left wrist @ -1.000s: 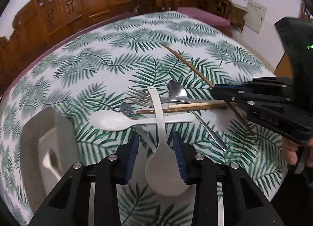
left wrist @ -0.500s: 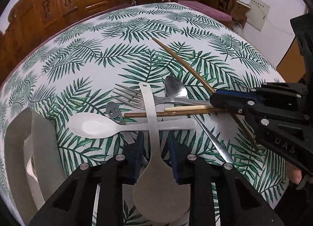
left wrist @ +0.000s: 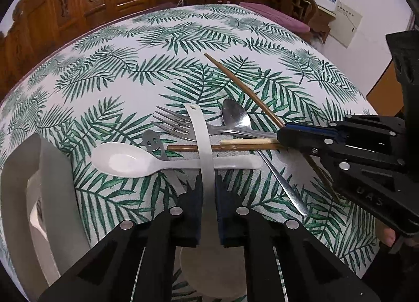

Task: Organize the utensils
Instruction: 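Lift the white spoon into the tray with the left gripper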

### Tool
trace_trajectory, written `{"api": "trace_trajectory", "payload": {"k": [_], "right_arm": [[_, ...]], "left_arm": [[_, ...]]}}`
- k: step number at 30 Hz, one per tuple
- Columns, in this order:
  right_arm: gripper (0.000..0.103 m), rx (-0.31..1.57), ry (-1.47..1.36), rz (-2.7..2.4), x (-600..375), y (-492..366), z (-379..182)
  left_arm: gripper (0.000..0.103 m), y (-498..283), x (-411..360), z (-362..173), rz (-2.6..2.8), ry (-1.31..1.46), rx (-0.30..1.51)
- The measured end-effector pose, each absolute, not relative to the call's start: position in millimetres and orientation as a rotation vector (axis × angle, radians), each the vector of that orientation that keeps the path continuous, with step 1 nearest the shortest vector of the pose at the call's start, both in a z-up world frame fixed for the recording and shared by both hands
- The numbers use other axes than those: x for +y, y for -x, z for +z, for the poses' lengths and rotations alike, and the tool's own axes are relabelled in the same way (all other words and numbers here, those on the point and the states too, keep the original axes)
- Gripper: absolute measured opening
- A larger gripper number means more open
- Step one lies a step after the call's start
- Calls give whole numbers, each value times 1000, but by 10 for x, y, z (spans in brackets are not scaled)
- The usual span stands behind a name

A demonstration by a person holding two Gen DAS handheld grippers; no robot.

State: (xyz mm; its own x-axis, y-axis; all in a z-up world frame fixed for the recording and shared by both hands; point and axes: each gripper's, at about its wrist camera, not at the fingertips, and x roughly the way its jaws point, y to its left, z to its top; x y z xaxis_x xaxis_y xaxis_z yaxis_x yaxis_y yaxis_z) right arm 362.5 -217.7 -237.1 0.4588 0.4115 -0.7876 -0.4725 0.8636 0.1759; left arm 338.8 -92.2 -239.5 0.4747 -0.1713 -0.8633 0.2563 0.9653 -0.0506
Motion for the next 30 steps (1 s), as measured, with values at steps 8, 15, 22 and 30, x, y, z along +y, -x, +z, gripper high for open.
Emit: {"api": "trace_trajectory", "payload": {"k": [8,15,22,30], "right_arm": [[6,925,76,558,-2115,-3588,-2291],[6,909,95,569,-2012,-3540,-2244],[6,897,100,577,-1957,-3503,-2202],[6,871,104,626,-1794,-3367,-2091]], "left_arm": [[3,-3165,-794,-2111,-262,-64,984],[3,-2992,-751,-1908,-272,-60,925],[3,-2878,-640,-1704,-289,-41,891],[3,-2647,-341,-1425,-256,-16,843]]}}
